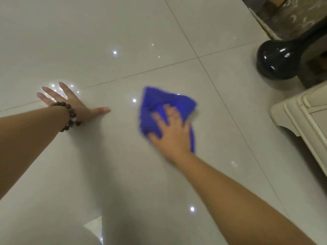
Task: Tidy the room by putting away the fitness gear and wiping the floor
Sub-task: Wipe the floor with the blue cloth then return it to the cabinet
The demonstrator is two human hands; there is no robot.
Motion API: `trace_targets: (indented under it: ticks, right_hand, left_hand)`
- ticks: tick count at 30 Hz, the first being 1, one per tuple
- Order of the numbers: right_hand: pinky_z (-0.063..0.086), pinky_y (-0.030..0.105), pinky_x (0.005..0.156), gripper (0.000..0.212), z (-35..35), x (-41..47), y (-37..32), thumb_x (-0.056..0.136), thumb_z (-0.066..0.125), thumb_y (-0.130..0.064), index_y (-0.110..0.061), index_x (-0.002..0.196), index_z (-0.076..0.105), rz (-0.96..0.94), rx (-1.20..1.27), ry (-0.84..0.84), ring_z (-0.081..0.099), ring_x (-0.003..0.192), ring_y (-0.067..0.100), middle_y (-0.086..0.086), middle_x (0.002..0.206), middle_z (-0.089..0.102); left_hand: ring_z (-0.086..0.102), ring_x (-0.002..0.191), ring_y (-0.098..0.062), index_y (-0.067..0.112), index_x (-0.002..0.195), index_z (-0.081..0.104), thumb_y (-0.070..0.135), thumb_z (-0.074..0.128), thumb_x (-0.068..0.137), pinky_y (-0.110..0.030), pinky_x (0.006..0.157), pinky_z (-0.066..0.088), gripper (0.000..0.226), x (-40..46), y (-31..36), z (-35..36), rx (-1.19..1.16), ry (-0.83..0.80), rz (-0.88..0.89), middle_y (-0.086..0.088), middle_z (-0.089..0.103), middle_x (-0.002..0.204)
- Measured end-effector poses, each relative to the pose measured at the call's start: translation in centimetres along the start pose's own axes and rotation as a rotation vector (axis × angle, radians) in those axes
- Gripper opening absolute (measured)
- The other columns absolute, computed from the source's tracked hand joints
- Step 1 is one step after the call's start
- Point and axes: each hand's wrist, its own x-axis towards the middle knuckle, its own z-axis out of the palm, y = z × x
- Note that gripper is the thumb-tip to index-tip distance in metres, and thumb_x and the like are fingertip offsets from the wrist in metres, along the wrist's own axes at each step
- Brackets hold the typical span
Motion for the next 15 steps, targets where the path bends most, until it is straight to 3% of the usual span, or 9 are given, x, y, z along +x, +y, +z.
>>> trace_targets:
  ticks: [2, 3, 4, 6, 8, 10, 15]
  right_hand:
    - [0.021, 0.056, 0.109, 0.07, 1.0, -4.1, -1.9, 0.077, 0.037, -0.065, -0.042, 0.143, 0.034, -0.352, -0.039, -0.045, 0.021, 0.144, 0.022, 0.0, 0.157, 0.023]
    - [0.023, 0.056, 0.108, 0.069, 1.0, -5.1, -0.3, 0.076, 0.039, -0.064, -0.042, 0.142, 0.036, -0.414, -0.045, -0.035, 0.024, 0.143, 0.021, 0.0, 0.156, 0.027]
    - [0.028, 0.055, 0.107, 0.068, 0.9, -5.7, 2.5, 0.076, 0.041, -0.063, -0.04, 0.141, 0.039, -0.359, -0.036, 0.004, 0.028, 0.141, 0.021, 0.0, 0.154, 0.03]
    - [0.033, 0.056, 0.104, 0.069, -0.2, -6.5, 9.1, 0.079, 0.036, -0.064, -0.038, 0.143, 0.037, -0.006, 0.013, 0.077, 0.028, 0.141, 0.023, 0.002, 0.155, 0.029]
    - [0.023, 0.055, 0.109, 0.072, -1.1, -6.8, 12.9, 0.08, 0.022, -0.068, -0.043, 0.147, 0.02, 0.262, 0.011, 0.026, 0.011, 0.145, 0.019, -0.003, 0.16, 0.011]
    - [0.014, 0.054, 0.111, 0.068, -0.9, -6.6, 13.0, 0.084, 0.019, -0.068, -0.047, 0.148, 0.007, 0.307, -0.037, -0.032, -0.003, 0.146, 0.016, -0.006, 0.16, -0.003]
    - [0.008, 0.056, 0.112, 0.064, -1.1, -6.2, 12.7, 0.092, 0.029, -0.061, -0.047, 0.147, 0.0, 0.289, -0.025, -0.074, -0.01, 0.146, 0.016, -0.007, 0.159, -0.011]
  left_hand:
    - [-0.021, 0.142, -0.042, 0.016, 0.147, -0.026, 0.091, 0.048, 0.029, -0.054, 0.117, -0.006, 0.159, 0.0, -0.1, 0.2, -0.006, 0.017, 0.003, -0.024, -0.026, 0.153]
    - [-0.021, 0.142, -0.041, 0.017, 0.147, -0.026, 0.091, 0.049, 0.027, -0.054, 0.117, -0.004, 0.159, 0.0, -0.2, 0.4, -0.024, 0.022, 0.002, -0.023, -0.026, 0.153]
    - [-0.021, 0.142, -0.041, 0.019, 0.147, -0.026, 0.092, 0.05, 0.026, -0.056, 0.117, -0.002, 0.16, 0.0, -0.2, 0.6, -0.038, 0.025, 0.001, -0.022, -0.027, 0.154]
    - [-0.021, 0.142, -0.041, 0.019, 0.147, -0.025, 0.092, 0.048, 0.025, -0.056, 0.116, -0.002, 0.161, 0.0, -0.1, 0.8, -0.032, 0.033, -0.001, -0.021, -0.026, 0.154]
    - [-0.019, 0.142, -0.042, 0.017, 0.148, -0.022, 0.094, 0.046, 0.023, -0.057, 0.116, -0.003, 0.162, 0.0, -0.3, 0.9, -0.026, 0.057, 0.001, -0.023, -0.024, 0.154]
    - [-0.018, 0.143, -0.041, 0.019, 0.149, -0.019, 0.097, 0.045, 0.027, -0.063, 0.113, -0.001, 0.159, -0.3, -0.6, 1.4, -0.044, 0.083, 0.019, -0.021, -0.021, 0.156]
    - [-0.015, 0.146, -0.028, 0.015, 0.153, -0.006, 0.084, 0.047, 0.07, -0.064, 0.113, 0.001, 0.121, -4.8, 0.3, 5.9, -0.12, 0.321, 0.139, -0.014, -0.012, 0.16]
